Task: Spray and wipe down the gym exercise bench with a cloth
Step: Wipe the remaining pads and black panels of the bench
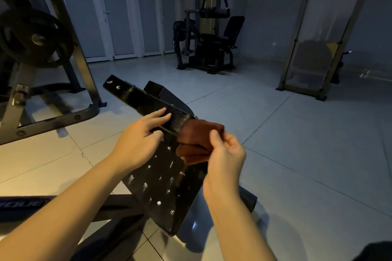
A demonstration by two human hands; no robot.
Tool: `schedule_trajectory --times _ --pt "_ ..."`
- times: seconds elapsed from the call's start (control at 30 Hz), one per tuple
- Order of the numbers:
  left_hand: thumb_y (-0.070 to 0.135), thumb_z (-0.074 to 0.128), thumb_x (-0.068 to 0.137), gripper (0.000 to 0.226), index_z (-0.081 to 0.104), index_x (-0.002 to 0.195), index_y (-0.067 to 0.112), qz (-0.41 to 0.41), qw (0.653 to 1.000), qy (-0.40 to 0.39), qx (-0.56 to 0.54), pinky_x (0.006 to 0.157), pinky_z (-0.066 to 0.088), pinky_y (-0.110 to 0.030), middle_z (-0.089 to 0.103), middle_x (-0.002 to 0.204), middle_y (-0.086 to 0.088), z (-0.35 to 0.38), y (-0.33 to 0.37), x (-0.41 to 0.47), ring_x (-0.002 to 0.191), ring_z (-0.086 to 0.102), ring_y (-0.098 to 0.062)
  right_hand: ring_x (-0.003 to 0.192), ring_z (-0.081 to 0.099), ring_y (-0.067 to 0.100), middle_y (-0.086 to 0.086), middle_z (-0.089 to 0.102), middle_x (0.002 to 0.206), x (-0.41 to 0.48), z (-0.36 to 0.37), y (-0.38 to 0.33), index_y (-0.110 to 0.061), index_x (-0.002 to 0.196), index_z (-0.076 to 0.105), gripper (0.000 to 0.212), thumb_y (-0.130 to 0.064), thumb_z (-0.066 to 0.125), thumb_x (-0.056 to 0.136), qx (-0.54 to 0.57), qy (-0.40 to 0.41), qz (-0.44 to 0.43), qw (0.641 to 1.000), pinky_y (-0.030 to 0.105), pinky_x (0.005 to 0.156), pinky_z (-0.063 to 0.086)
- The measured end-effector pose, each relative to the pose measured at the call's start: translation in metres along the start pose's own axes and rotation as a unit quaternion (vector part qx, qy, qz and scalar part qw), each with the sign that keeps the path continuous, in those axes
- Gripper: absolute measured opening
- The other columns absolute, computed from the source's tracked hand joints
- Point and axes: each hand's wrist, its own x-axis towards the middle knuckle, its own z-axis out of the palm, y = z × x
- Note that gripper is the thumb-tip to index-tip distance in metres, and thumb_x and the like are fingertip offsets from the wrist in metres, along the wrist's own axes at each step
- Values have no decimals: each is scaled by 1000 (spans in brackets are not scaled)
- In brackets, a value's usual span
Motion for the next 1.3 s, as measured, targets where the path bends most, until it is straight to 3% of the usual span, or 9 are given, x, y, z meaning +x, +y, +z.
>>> schedule_trajectory --times 0.07,0.17,0.3,0.4,0.67,0.87,0.93,1.1,1.3 --pt "29 42 79 64 56 140 43 -4 999 -6 -32 88 31 -12 35 152 33 -4 -2 2 130 36 5 80 71 12 7 71 102 5 -12 -1 -12 111 67 12 -15 60 102 20 53 2 998 21 54 55" --pt "30 40 76 68 57 140 42 -6 999 -9 -52 92 31 -16 35 153 32 -5 -4 2 138 32 3 98 70 21 6 68 105 8 -18 2 -19 114 61 10 -18 59 104 -28 66 -84 994 29 72 60" --pt "29 44 79 67 54 145 39 -1 999 -18 -45 89 28 -11 34 159 25 -4 -5 2 139 32 1 95 66 -2 -4 66 106 -19 3 13 -27 113 55 15 -15 55 104 -145 -68 -202 966 15 76 54" --pt "27 47 83 64 53 146 38 -3 998 -26 -49 93 29 -14 34 160 23 -6 -4 1 144 33 -4 99 66 1 -5 67 110 -37 -6 30 -29 117 54 22 -12 54 103 -223 -135 -246 934 15 77 54" --pt "33 49 75 74 48 149 43 -9 997 -47 -65 107 36 -30 29 162 25 -8 -6 -4 146 34 -9 100 65 6 -4 65 112 -22 -21 13 -29 110 50 9 -21 51 106 -192 -61 -136 970 8 68 52" --pt "19 63 89 67 47 151 38 16 999 -45 -3 79 45 -25 29 163 22 -8 -7 -13 107 57 -1 104 63 8 -12 62 110 -6 -20 12 -35 105 49 14 -21 51 106 -249 -96 -130 955 12 71 53" --pt "21 63 90 60 52 148 34 19 999 -31 11 81 46 -28 34 162 18 -8 -6 -18 103 57 -2 104 64 13 -11 61 108 -2 -31 21 -33 102 48 12 -22 51 106 -291 -110 -82 947 19 74 55" --pt "38 80 83 28 71 108 32 48 998 -40 -13 90 53 -37 53 123 13 0 0 -40 107 57 -7 98 67 23 10 65 113 0 -47 6 -22 111 55 7 -24 57 104 -300 -91 49 948 41 84 62" --pt "65 82 67 59 70 114 31 36 987 -114 -105 88 56 -30 67 106 17 22 18 -75 98 64 -2 95 72 29 16 74 107 -23 -39 -13 -8 114 65 19 -18 67 98 -230 -129 168 950 40 74 61"
